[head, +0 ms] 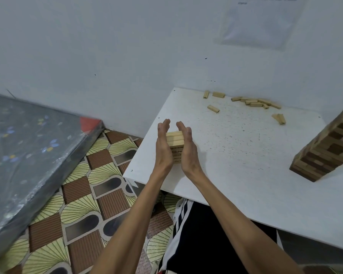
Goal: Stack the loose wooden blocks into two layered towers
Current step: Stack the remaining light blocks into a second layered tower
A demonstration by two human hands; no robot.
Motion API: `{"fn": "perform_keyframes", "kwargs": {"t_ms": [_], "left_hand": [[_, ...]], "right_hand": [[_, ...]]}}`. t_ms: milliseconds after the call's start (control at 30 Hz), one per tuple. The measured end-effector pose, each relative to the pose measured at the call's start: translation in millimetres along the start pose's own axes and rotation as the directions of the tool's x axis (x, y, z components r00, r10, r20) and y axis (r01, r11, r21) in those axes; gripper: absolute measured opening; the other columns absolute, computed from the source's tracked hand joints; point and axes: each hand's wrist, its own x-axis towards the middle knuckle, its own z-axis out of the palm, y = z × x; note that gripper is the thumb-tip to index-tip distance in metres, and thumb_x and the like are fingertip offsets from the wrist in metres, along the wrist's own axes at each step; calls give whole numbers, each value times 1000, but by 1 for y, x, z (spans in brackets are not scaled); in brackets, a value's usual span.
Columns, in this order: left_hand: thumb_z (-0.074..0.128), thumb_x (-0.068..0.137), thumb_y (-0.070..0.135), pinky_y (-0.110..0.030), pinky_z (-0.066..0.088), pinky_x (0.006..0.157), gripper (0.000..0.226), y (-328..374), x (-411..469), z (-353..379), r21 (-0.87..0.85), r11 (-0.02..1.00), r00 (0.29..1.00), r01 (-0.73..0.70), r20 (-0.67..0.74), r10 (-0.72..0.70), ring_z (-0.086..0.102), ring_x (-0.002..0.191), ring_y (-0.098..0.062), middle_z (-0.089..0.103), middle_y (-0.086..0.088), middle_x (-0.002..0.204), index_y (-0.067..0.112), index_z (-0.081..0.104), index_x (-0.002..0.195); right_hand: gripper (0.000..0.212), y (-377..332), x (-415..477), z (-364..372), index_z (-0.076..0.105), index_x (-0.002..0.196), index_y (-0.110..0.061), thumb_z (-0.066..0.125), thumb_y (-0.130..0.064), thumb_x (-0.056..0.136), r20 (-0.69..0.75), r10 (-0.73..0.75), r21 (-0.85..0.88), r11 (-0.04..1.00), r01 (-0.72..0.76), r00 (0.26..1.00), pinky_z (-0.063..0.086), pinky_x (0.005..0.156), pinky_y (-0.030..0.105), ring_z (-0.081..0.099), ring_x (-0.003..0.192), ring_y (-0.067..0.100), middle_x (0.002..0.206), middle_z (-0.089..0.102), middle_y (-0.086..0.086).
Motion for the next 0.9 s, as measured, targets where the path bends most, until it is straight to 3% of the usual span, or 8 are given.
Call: {"fn": "perform_keyframes", "kwargs": {"t_ms": [233,400,700,800,900], "left_hand": [[20,98,73,-19,42,100,75,-1,2,1,-49,999,1000,7,-21,-8,50,133,4,55,11,147,27,50,149],[19,101,65,-10,49,83,71,0,3,2,-73,997,1000,22,-18,-24,57,120,11,58,8,143,22,51,147],[17,106,57,-8,50,82,65,-3,4,1,-87,996,999,21,-25,-23,57,122,6,60,6,141,20,52,146],[17,103,62,-10,51,85,70,-4,4,-2,-97,995,999,20,-32,-23,56,127,2,57,6,144,21,49,149],[16,102,63,-10,50,85,70,-5,3,-4,-101,995,999,27,-30,-31,56,121,10,56,8,145,23,48,150]], "right_hand": [[72,0,0,0,42,155,-37,19,-74,98,3,22,20,1000,-22,1000,47,93,16,58,118,-8,137,55,-20],[74,4,1,2,41,155,-38,20,-74,94,-6,23,17,1000,-23,1000,49,102,25,57,127,2,149,52,-14],[67,7,2,2,45,154,-30,21,-66,103,-33,13,23,1000,-12,999,50,82,8,61,111,-13,132,58,-21],[69,7,2,1,45,154,-31,21,-68,101,-44,32,26,999,-30,999,50,81,10,61,111,-12,128,58,-25],[72,8,2,-1,47,152,-32,20,-70,98,-51,59,39,998,-57,997,52,82,14,64,110,-5,122,63,-23]]}}
